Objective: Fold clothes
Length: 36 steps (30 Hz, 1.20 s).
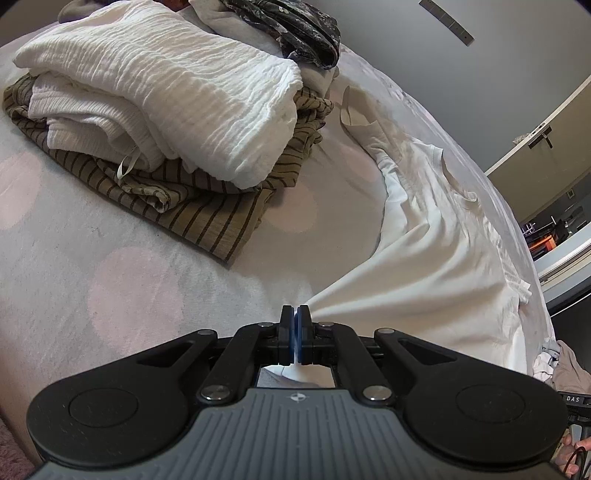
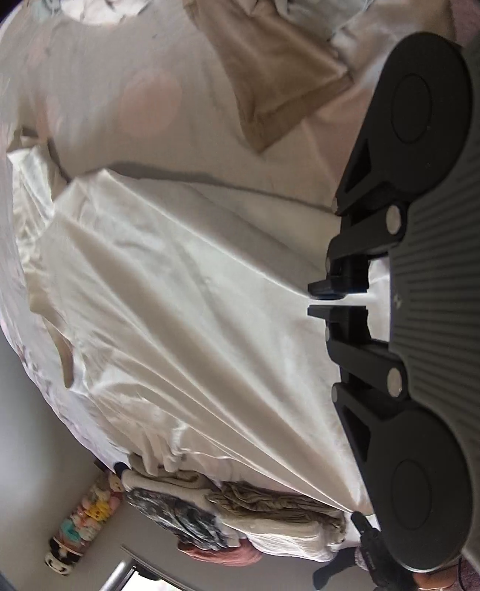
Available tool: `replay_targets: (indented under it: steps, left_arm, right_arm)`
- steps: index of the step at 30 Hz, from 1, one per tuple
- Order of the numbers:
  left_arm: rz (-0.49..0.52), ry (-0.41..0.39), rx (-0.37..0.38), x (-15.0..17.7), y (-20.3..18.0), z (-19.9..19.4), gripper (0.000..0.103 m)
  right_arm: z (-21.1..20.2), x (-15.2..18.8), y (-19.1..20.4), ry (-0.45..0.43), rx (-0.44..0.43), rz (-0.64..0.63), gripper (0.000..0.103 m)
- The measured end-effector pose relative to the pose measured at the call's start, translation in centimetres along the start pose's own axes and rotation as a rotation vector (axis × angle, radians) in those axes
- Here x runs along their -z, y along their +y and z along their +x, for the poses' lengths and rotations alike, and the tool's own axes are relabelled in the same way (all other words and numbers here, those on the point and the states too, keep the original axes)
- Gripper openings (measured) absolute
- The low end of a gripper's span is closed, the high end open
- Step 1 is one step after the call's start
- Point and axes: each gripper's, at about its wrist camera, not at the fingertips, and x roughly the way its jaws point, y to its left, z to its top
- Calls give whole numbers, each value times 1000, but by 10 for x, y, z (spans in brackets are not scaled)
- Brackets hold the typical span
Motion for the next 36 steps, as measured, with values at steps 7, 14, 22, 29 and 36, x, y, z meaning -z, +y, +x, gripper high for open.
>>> replay_targets:
  steps: [7, 14, 22, 29, 36]
  left_arm:
    - [-19, 20, 11, 2, 3, 5, 0]
    - [-15, 29, 14, 3, 2, 7, 0]
    - [-10, 33, 11, 3, 0, 7, 0]
    - [-11, 38, 16, 4, 1, 8, 0]
    - [-11, 43, 21, 5, 2, 8, 0]
  right_arm:
    - [-25, -1, -2, -74, -20, -4, 40]
    - [-31, 1, -37, -4, 118, -31, 57]
    - [7, 13, 2, 126, 60, -133, 53]
    - [2, 26, 59, 97, -240, -155, 52]
    - [-22, -1, 27, -5, 104, -235, 48]
